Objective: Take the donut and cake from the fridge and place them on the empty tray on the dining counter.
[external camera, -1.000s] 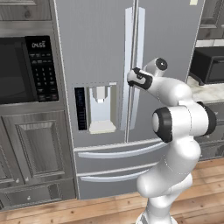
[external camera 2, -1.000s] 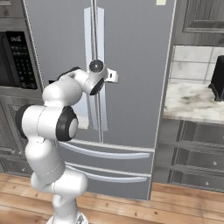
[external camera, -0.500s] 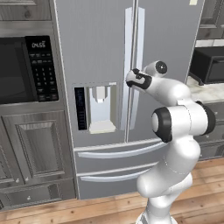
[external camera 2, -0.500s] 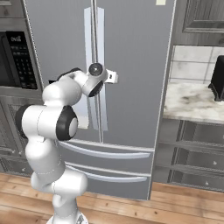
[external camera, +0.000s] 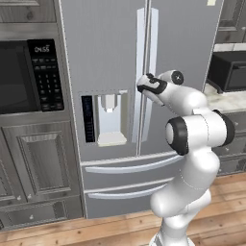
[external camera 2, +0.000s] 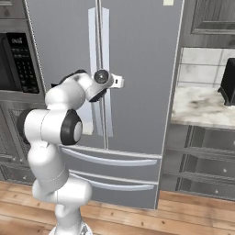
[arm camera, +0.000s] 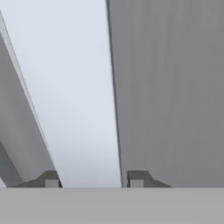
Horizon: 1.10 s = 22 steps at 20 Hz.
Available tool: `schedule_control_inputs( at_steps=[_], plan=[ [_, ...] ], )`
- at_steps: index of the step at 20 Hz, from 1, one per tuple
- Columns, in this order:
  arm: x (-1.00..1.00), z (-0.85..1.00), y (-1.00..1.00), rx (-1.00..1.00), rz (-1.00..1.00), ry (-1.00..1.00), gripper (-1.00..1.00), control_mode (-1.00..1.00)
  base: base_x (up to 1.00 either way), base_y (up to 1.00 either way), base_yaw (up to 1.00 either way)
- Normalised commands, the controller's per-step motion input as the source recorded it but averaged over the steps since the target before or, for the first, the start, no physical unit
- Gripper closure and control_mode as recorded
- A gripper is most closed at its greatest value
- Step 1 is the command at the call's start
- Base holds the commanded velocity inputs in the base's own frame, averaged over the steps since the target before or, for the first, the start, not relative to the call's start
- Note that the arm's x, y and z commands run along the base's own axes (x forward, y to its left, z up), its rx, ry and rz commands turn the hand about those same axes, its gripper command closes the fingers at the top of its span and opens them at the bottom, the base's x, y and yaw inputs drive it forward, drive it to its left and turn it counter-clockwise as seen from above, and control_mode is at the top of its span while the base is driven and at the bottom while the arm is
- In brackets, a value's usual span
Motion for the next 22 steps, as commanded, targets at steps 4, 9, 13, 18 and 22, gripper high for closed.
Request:
schedule_control_inputs(
  at_steps=[4,9,13,18,22],
  plan=[
    [0.67,-0.07,-0.01,0.08,0.15,0.01,1.0,-1.0,0.0,0.0,0.0],
    [0.16,0.0,-0.22,0.08,0.09,0.1,1.0,-1.0,0.0,0.0,0.0],
    [-0.13,0.0,-0.24,0.09,0.0,0.2,1.0,-1.0,0.0,0.0,0.0],
    [-0.5,0.0,-0.28,0.11,-0.01,0.25,1.0,-1.0,0.0,0.0,0.0],
    [-0.75,0.0,-0.41,0.14,-0.04,0.18,1.0,-1.0,0.0,0.0,0.0]
  ],
)
